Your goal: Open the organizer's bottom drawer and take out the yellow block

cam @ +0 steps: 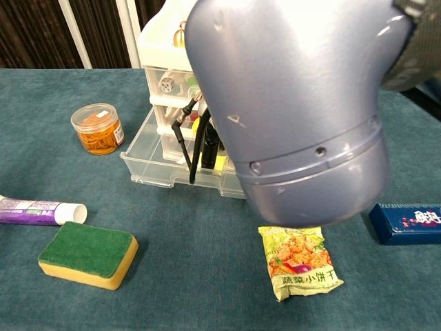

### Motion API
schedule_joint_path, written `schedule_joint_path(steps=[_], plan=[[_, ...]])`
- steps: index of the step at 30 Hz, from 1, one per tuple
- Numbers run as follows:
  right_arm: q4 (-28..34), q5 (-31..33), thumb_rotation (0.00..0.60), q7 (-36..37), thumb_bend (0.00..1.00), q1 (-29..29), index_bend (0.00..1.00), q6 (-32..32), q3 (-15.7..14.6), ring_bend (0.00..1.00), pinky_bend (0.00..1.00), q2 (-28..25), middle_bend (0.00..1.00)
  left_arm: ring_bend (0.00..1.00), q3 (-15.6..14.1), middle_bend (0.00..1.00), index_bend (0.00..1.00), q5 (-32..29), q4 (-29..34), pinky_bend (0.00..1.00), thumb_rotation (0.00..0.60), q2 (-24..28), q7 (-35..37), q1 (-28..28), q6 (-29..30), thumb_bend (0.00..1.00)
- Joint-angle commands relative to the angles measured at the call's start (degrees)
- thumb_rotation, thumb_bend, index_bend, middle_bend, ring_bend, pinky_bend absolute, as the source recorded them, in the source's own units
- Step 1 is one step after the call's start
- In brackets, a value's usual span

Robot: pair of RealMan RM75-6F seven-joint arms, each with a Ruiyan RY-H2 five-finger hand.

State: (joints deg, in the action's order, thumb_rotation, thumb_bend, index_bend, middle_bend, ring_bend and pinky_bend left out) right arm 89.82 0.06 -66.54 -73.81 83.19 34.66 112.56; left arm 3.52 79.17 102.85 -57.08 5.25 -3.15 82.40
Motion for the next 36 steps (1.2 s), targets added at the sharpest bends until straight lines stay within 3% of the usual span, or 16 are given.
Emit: schedule_joint_path(steps=[1,8,23,36], plan=[[-0.12,-0.19,0.600,0.25,0.11,0.17,0.46,-0.22,0.04,1.00,1.00,0.11,1.00,0.00,0.00,0.00,0.03,0.02,0.02,0.00,0.600,0.00,0.01,-0.01,0.00,0.40],[-0.35,-0.82,0.600,0.43,0.11,0.46,0.49,-0.43,-0.26,1.00,1.00,0.34,1.00,0.00,-0.04,0.00,0.03,-0.12,0.09,0.00,0.600,0.13,0.12,-0.03,-0.19,0.40],[0.30,-3.38,0.600,1.52,0.29,1.48,0.54,-1.13,-1.21,1.00,1.00,0.17,1.00,0.00,0.01,0.00,0.03,-0.21,0.02,0.00,0.600,0.13,0.07,0.01,-0.08,0.40],[5.05,-4.97,0.600,3.09,0.44,3.75,0.54,-1.80,-1.31,1.00,1.00,-2.97,1.00,0.00,-0.01,0.00,0.03,-0.37,-0.01,0.00,0.600,0.12,-0.11,-0.04,-0.26,0.40]])
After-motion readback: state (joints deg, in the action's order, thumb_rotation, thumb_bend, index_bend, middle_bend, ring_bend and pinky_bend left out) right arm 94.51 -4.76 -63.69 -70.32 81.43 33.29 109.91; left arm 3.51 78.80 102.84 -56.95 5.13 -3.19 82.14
